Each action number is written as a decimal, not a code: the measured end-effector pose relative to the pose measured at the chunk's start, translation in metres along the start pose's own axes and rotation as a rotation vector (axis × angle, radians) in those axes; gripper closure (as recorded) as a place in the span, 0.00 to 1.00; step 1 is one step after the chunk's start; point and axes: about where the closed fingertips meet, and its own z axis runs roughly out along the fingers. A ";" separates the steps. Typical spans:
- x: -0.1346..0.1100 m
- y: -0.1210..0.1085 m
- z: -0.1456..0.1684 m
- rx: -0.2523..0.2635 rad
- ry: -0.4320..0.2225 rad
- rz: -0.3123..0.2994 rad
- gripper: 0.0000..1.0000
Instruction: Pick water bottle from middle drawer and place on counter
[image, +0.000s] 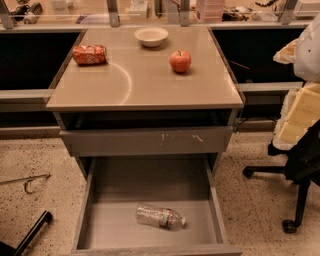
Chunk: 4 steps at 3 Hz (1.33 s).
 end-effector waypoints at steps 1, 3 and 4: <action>0.000 0.000 0.000 0.000 0.000 0.000 0.00; 0.002 0.020 0.107 -0.062 -0.190 0.083 0.00; 0.002 0.020 0.107 -0.062 -0.190 0.083 0.00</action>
Offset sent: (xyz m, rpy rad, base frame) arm 0.0104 0.0108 -0.1221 0.2550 0.0315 -0.0081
